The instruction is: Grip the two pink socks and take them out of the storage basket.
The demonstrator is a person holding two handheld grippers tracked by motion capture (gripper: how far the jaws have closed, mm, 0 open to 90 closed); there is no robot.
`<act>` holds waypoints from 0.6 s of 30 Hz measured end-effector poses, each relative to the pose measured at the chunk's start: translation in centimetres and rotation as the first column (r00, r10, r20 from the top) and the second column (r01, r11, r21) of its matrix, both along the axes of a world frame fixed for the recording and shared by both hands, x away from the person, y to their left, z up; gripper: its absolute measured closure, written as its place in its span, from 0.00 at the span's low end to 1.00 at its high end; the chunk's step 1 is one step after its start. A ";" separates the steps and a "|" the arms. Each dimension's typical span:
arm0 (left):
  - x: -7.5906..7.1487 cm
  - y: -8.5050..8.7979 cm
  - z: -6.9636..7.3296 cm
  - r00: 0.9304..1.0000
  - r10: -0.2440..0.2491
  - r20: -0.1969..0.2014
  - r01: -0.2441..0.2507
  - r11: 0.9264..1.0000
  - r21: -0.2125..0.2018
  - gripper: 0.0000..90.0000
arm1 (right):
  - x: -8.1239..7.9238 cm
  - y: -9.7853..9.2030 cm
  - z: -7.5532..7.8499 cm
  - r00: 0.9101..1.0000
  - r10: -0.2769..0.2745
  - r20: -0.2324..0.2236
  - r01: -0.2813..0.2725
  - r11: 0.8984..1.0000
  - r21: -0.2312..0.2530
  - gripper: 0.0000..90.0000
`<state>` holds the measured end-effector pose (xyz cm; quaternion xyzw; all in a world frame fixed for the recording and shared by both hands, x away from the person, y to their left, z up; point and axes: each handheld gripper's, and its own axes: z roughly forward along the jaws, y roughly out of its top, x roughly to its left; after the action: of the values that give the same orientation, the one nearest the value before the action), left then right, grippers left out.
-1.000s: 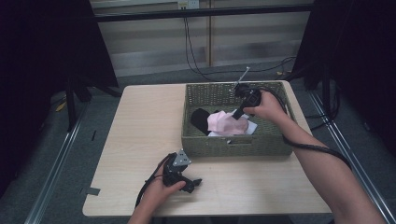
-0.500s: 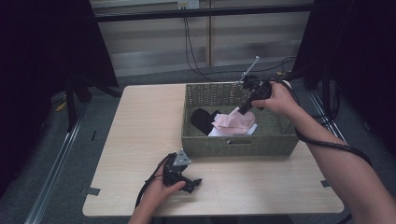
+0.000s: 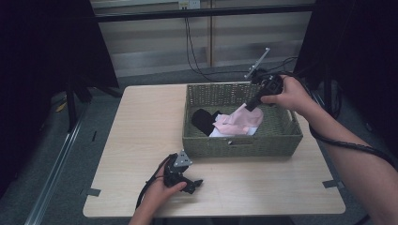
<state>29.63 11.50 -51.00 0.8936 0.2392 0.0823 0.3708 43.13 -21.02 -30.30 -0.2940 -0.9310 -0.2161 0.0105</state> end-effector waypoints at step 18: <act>0.0 0.0 0.0 1.000 0.000 0.000 0.000 1.000 0.000 0.00 | -2.5 -0.3 3.4 0.999 0.041 0.017 -0.042 0.999 0.008 0.97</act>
<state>29.63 11.50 -51.00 0.8935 0.2392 0.0823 0.3710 40.66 -21.35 -26.88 -0.2727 -0.9360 -0.2222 0.0082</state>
